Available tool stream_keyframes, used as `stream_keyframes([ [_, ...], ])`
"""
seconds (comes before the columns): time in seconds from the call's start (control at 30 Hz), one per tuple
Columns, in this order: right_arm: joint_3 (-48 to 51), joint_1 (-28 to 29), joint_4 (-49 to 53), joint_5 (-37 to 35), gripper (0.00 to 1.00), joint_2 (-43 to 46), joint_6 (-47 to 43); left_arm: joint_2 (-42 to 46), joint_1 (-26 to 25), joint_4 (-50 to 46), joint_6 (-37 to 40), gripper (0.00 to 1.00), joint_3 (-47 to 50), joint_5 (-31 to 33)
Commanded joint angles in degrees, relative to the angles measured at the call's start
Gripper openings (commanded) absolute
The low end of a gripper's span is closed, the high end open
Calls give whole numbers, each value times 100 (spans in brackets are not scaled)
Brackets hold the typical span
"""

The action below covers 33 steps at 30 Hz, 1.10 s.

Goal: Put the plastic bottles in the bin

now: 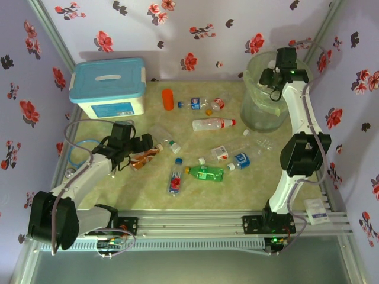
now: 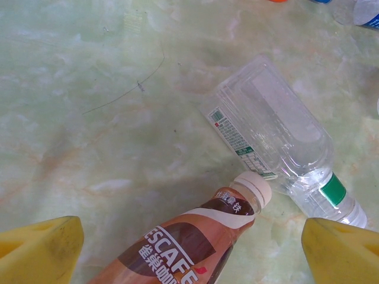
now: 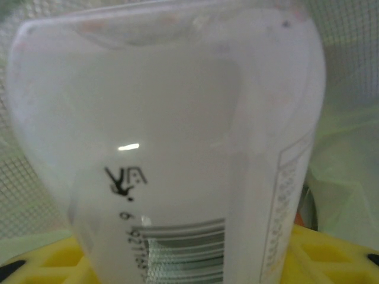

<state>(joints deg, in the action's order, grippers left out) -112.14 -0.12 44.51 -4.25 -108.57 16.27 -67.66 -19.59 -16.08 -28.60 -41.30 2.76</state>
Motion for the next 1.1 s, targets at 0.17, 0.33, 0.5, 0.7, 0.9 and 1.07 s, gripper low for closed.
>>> stream_keyframes([
  [0.17,-20,-49,254,345,73,-5,217,77,50,53,-45,94,-65,-57],
  [0.33,-58,-75,276,344,86,3,183,83,45,69,-63,94,-52,-62],
  [0.5,-80,-76,303,337,90,16,135,49,44,124,-76,93,-62,-114],
  [0.7,-100,-76,216,346,89,121,32,-6,50,114,-56,94,-71,-127],
  [0.9,-150,-84,98,349,91,404,-234,-76,50,113,-22,94,-139,-153],
  [1.07,-288,-111,84,364,91,643,-250,-134,47,113,15,94,-203,-179],
])
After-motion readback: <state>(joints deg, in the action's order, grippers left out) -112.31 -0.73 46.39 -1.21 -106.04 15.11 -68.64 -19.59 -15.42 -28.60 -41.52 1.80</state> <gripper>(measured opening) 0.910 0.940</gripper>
